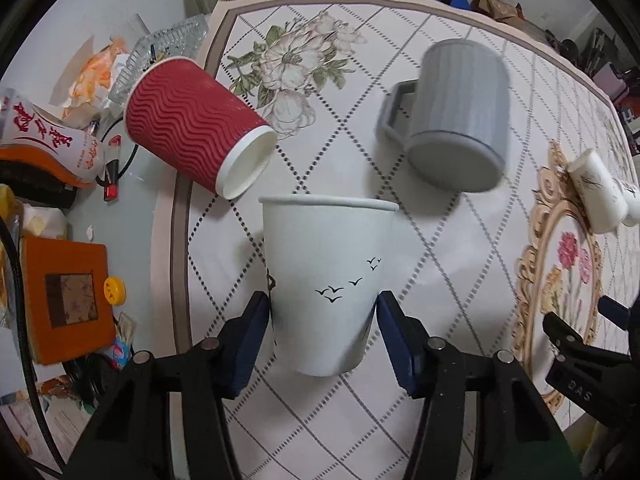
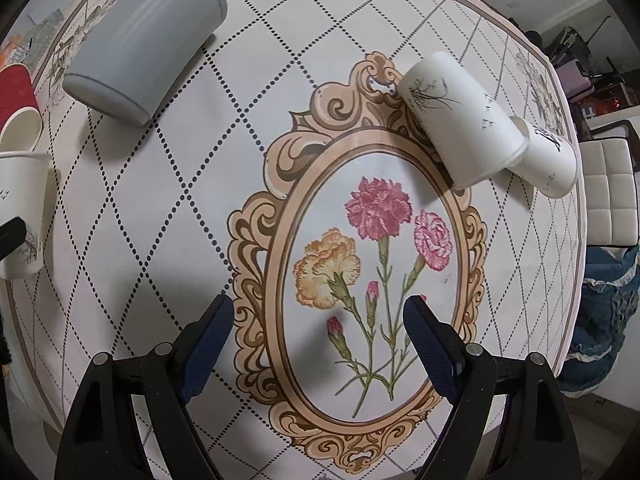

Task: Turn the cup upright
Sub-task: 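Close the left tool around the white paper cup's body, then lift the cup with the left tool and carry it toward the right tool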

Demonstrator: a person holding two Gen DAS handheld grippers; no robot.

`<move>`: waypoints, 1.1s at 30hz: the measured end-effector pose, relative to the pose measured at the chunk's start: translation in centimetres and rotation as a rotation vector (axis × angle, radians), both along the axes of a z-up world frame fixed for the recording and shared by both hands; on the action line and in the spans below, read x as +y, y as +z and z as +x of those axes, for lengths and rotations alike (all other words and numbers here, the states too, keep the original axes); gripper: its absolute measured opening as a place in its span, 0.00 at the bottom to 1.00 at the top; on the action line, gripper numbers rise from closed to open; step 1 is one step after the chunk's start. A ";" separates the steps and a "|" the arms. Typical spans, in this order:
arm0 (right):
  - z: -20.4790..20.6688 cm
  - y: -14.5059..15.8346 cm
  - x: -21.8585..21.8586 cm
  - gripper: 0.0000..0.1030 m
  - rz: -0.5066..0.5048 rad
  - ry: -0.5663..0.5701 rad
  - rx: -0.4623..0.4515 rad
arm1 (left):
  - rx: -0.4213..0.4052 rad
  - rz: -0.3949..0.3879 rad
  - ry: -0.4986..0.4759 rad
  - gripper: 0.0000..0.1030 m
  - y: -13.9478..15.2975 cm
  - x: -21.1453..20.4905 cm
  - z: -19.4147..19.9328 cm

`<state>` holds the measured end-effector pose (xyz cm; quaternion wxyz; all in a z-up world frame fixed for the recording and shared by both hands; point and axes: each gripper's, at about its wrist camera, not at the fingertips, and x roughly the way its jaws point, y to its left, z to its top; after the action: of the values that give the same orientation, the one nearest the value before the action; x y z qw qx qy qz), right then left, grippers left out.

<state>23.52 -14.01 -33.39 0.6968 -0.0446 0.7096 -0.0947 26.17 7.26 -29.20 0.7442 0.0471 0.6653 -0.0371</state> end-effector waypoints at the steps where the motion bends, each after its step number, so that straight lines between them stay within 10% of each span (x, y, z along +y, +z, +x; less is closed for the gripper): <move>1: -0.2 0.1 -0.1 0.85 0.000 -0.002 -0.004 | -0.005 -0.002 -0.003 0.51 0.4 -0.3 -0.5; 13: -4.2 2.2 -5.0 0.85 0.029 -0.029 -0.041 | -0.003 -0.047 0.015 0.51 3.3 -7.6 -6.7; 33: -9.8 -1.5 -20.7 0.85 -0.023 -0.169 0.015 | 0.122 -0.094 0.027 0.53 -3.4 -19.7 -11.7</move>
<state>13.70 -34.72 -34.91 0.6802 0.0065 0.7151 -0.1610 14.51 -12.43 -32.56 0.7040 0.0006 0.7075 -0.0609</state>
